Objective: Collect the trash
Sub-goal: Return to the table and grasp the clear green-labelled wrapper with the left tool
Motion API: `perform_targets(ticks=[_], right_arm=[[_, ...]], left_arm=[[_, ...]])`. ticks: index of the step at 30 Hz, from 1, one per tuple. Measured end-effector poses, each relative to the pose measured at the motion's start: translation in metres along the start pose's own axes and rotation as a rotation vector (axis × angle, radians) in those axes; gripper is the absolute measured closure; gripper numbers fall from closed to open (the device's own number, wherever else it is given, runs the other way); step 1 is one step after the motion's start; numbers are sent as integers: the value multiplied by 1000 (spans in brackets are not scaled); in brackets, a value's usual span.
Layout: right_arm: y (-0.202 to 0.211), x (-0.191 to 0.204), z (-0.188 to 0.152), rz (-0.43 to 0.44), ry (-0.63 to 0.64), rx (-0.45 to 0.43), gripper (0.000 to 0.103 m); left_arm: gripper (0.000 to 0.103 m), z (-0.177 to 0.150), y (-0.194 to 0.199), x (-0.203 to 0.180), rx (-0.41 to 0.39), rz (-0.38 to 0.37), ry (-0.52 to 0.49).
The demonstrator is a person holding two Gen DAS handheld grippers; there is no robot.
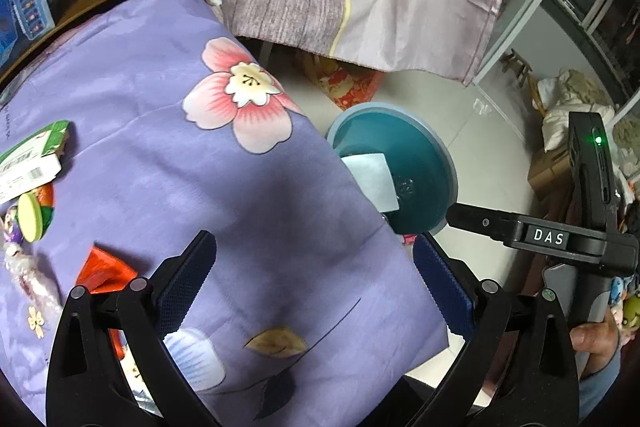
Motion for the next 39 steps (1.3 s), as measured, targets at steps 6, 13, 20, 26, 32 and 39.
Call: perform_targets(ticks=[6,13,20,26,32,39], right_arm=[[-1,31,-22,0,33,12,15],[-11,73,-52,15,92,53,15],[-25,110,-81,37,155,97,15],[-35,128,-104,43,186,135,15],[-42,137,-116,34,214,164,15],[-53,140,-123,14,224,193,15]], left_arm=[[4,-19,21,20,-31,15,5],[4,-57,47,63,-50,53,24],[4,-99,56,106,-25,92,83],[4,-138,56,131,16,112,113],[4,-172,47,143,66,111,129],[4,-206,21,140,157,89,93]])
Point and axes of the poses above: each gripper's, at about its wrist camera, not at the fingertips, and y roughly against the way its jaws point, x to its left, z to its top, the point moved 6 cm from there along -y, roughly the way its jaws point, and after that the axes turned 9 degrees about z, right-handed, at the moved point
